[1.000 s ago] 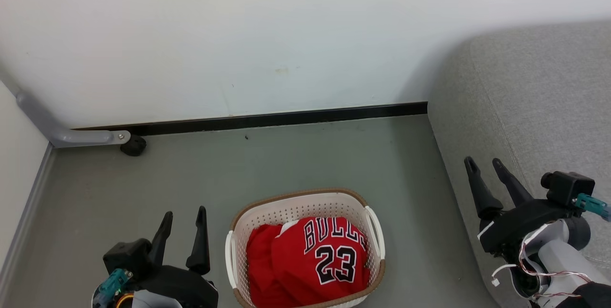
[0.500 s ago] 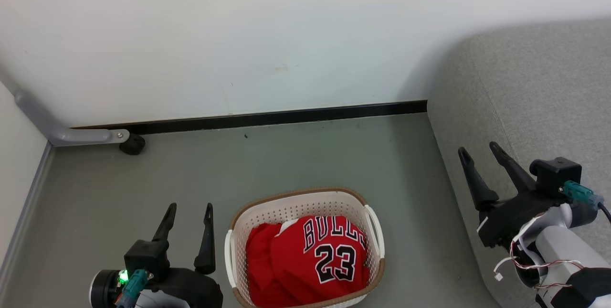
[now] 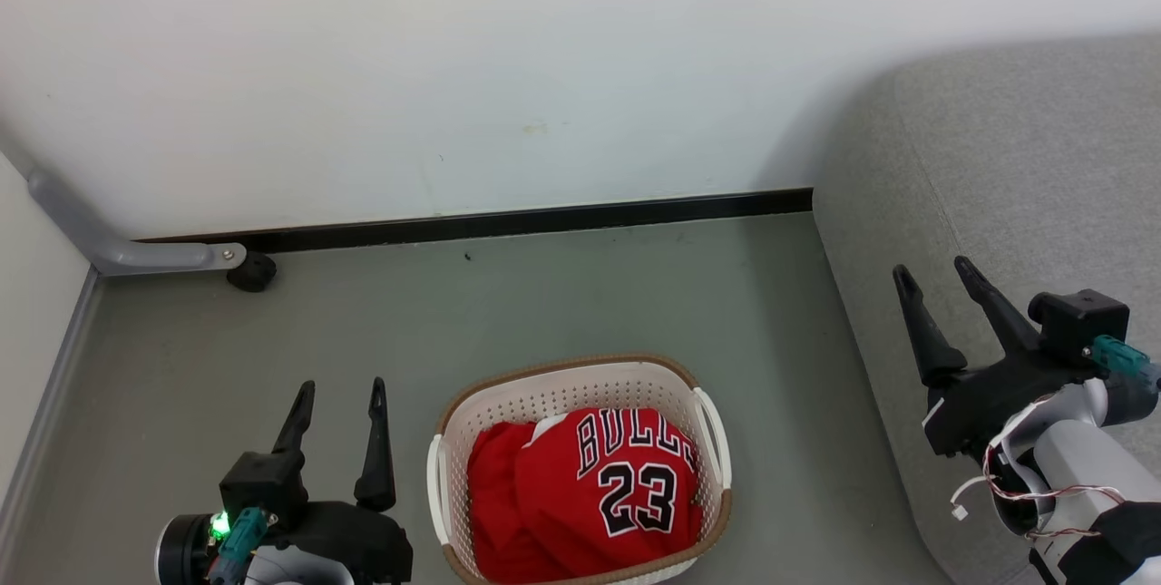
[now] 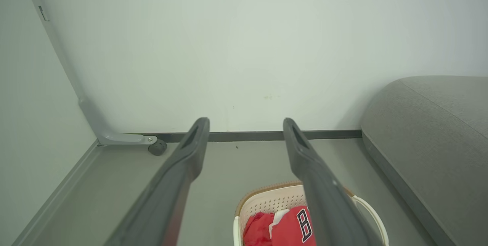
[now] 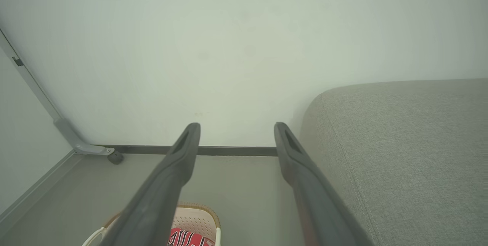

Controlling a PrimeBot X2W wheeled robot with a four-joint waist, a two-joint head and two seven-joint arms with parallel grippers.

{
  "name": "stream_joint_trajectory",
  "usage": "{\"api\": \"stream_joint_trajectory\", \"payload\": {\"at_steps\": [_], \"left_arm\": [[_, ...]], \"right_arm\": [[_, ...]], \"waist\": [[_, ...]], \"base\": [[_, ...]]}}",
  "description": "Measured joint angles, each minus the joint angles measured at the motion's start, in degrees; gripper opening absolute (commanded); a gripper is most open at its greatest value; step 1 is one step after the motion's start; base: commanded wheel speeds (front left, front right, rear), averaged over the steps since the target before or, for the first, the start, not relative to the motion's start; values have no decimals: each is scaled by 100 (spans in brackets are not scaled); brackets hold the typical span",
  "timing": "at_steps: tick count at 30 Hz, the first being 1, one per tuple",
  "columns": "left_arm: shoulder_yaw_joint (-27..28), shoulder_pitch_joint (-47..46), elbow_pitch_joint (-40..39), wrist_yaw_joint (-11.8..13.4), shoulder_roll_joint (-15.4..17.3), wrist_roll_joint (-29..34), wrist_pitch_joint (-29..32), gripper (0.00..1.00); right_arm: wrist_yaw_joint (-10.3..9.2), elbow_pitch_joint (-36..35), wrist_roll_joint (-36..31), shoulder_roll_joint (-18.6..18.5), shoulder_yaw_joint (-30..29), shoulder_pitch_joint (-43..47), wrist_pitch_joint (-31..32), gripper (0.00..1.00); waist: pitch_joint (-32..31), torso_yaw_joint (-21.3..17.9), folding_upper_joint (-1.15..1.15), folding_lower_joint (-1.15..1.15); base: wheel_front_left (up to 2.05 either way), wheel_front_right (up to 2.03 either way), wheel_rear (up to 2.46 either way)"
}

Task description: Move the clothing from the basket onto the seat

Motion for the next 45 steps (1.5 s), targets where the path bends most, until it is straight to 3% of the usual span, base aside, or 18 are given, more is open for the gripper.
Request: {"api": "stream_joint_trajectory", "payload": {"at_steps": [5,12,28,36,45], "left_arm": [[140,1,2,89,-37,-12,0,100],[56,80,-30,-14,-89,-26,0,100],[-443,-38,-186,-110,-149,-73,0,100],[-1574,-498,-377,235,-147,-917,0,100],[-2156,-1029,-378,447,-147,-1350,0,100]], "right_arm": [[-48,-12,-59,10,-122,3,-1,100],[-47,-178,-105,14,-223,13,-2,100],[-38,-931,-250,-179,-611,-136,-3,100],[-14,-1426,-352,-348,-858,-550,-4,100],[18,-1897,-396,-453,-1028,-909,-5,100]], "waist": [[14,4,0,0],[104,1,0,-1],[868,-23,0,0],[1554,-40,0,0],[2203,-84,0,0]], "base": [[0,0,0],[0,0,0],[0,0,0],[0,0,0],[0,0,0]]}}
